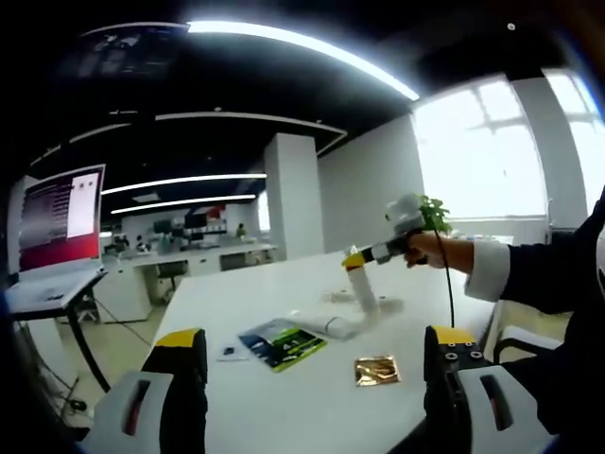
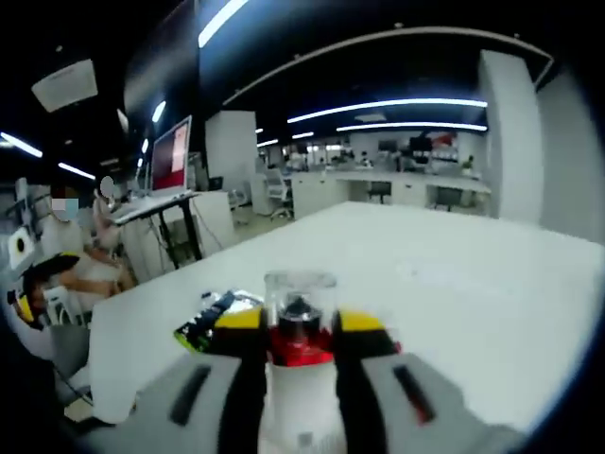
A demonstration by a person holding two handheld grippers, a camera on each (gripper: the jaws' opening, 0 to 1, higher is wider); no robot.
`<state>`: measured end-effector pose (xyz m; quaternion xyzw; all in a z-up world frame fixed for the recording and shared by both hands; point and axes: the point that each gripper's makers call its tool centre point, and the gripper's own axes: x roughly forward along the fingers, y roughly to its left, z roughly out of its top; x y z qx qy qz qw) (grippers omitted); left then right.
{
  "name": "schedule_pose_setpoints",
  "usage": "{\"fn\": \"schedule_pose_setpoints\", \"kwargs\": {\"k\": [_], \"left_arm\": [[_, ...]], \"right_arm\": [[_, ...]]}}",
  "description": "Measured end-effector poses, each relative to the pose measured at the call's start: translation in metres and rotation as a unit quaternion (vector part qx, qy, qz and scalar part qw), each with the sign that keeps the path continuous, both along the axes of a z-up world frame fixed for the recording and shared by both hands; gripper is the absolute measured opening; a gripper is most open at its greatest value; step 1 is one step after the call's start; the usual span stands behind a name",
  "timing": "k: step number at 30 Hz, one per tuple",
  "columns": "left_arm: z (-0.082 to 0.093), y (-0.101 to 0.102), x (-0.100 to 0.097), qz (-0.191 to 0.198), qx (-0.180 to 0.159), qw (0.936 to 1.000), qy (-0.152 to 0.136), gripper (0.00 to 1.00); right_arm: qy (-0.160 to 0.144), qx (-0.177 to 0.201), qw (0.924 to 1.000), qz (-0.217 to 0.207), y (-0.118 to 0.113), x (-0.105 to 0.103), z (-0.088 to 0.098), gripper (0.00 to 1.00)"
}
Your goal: Arrange the skincare products in the storage area until every visible bottle or jar stands upright without overlapping.
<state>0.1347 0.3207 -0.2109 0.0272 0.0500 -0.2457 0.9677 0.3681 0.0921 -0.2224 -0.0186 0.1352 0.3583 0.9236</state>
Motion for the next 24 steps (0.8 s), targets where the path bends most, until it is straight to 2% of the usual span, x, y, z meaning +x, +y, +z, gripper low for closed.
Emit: {"fn": "schedule_pose_setpoints", "kwargs": {"k": [7, 13, 16, 20, 24], "left_arm": [[0.0, -0.001, -0.001, -0.001, 0.001, 1.0, 0.0, 0.97], [-0.003, 0.0, 0.001, 0.003, -0.001, 1.0, 0.005, 0.97], [-0.002, -0.002, 0.0, 0.001, 0.003, 1.0, 0.005, 0.97], [0.0, -0.004, -0.002, -0.002, 0.002, 1.0, 0.001, 0.97], [0.0, -0.003, -0.002, -0.002, 0.001, 1.0, 0.002, 0.97]], "right_arm": [[-0.003, 0.029, 0.9995, -0.009, -0.008, 0.0, 0.003, 0.24], [-0.006, 0.06, 0.9982, -0.007, -0.013, -0.001, 0.012, 0.24], [-0.013, 0.061, 0.998, -0.006, -0.016, -0.003, 0.017, 0.24], [-0.025, 0.037, 0.999, -0.006, -0.02, -0.006, 0.025, 0.24], [-0.03, 0.039, 0.9987, -0.012, -0.03, -0.006, 0.032, 0.24]]}}
